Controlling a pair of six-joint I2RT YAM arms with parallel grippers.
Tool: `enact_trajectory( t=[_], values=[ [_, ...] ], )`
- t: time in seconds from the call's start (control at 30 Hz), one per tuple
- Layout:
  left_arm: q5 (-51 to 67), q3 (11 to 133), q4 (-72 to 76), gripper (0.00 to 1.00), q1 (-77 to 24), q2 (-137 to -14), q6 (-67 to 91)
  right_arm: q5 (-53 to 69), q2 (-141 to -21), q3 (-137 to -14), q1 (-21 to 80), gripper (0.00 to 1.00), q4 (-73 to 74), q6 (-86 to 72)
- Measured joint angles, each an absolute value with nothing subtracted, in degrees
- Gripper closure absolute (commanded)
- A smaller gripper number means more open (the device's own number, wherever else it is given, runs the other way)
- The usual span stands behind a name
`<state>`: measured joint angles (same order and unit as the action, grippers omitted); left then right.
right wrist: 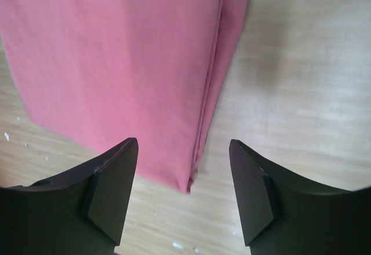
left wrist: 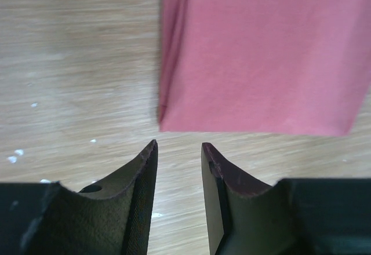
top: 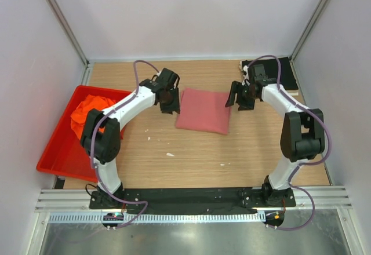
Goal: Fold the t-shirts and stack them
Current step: Neatly place the folded tshirt to the corner
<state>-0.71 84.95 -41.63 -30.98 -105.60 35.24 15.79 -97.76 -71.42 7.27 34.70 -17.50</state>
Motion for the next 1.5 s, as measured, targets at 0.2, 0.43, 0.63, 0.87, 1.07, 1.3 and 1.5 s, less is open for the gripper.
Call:
enact_trajectory(
  t=[0.2, 0.43, 0.63, 0.87, 1.07, 1.3, 1.5],
  values=[
    [4.69, 88.33, -38.46, 0.63, -30.83, -110.32, 35.31, 14.83, -107.74, -80.79, 6.90, 0.29, 34.26, -14.79],
    [5.63, 88.79, -37.12, 0.64, -29.85, -119.04, 35.57, 14.28, -117.69, -89.82, 6.52, 0.28, 34.63, -10.87],
    [5.89, 88.75, -36.67, 0.64, -28.99, -120.16, 35.86, 16.45, -121.58, -91.70, 6.02, 0.28, 36.34, -6.07],
    [5.80, 88.75, -36.62, 0.64, -28.95, -120.16, 35.94, 21.56, -123.87, -94.72, 5.17, 0.28, 37.04, -3.44],
    [5.74, 88.71, -36.60, 0.63, -28.95, -120.16, 36.03, 24.38, -124.64, -95.37, 4.97, 0.34, 37.36, -2.59],
    [5.67, 88.03, -36.03, 0.63, -28.88, -119.90, 37.17, 25.96, -125.58, -95.68, 4.97, 0.66, 37.47, -1.80],
    [5.10, 88.12, -37.56, 0.62, -28.86, -119.61, 37.28, 26.26, -126.06, -95.79, 5.15, 0.99, 38.02, -1.69]
  ],
)
